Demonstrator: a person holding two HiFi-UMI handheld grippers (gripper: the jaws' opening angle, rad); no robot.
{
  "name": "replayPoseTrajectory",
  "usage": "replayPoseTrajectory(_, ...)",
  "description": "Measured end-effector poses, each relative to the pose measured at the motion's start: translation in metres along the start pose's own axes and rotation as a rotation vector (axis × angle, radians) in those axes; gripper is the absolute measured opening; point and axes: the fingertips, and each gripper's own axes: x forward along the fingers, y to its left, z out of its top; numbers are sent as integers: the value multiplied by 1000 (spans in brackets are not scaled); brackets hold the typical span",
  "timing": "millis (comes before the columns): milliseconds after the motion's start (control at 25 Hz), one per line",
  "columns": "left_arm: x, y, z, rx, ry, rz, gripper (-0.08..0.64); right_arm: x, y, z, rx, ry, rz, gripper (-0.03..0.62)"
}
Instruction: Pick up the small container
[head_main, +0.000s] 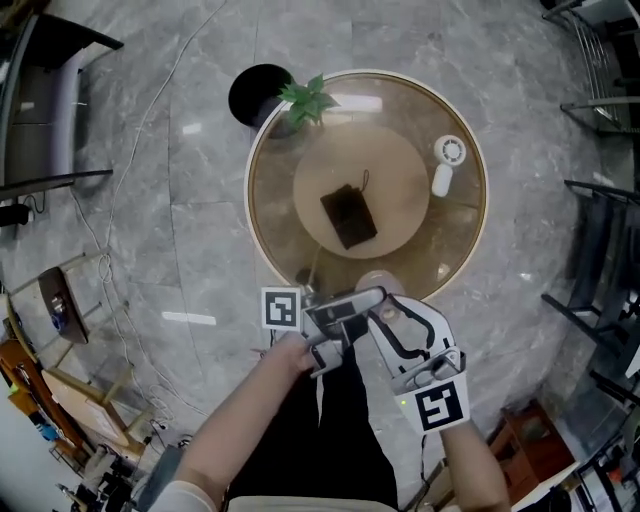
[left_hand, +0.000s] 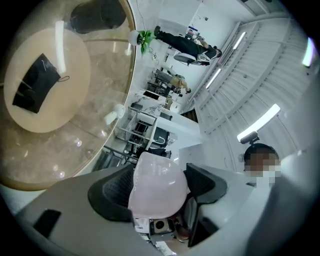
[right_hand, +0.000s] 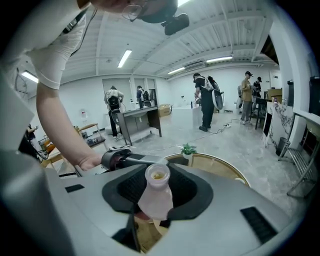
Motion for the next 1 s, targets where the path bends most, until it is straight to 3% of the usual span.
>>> replayPoseTrajectory(440, 25, -105, -54, 27, -62, -27, 333, -76, 18, 95, -26, -109, 32, 149)
replayPoseTrajectory(720, 36, -170, -98, 30, -98, -56, 331, -132, 40, 146, -48, -113, 81, 149)
replayPoseTrajectory(1000, 35, -217, -141, 37, -100, -67, 331, -176, 69, 180, -45, -121, 80, 149)
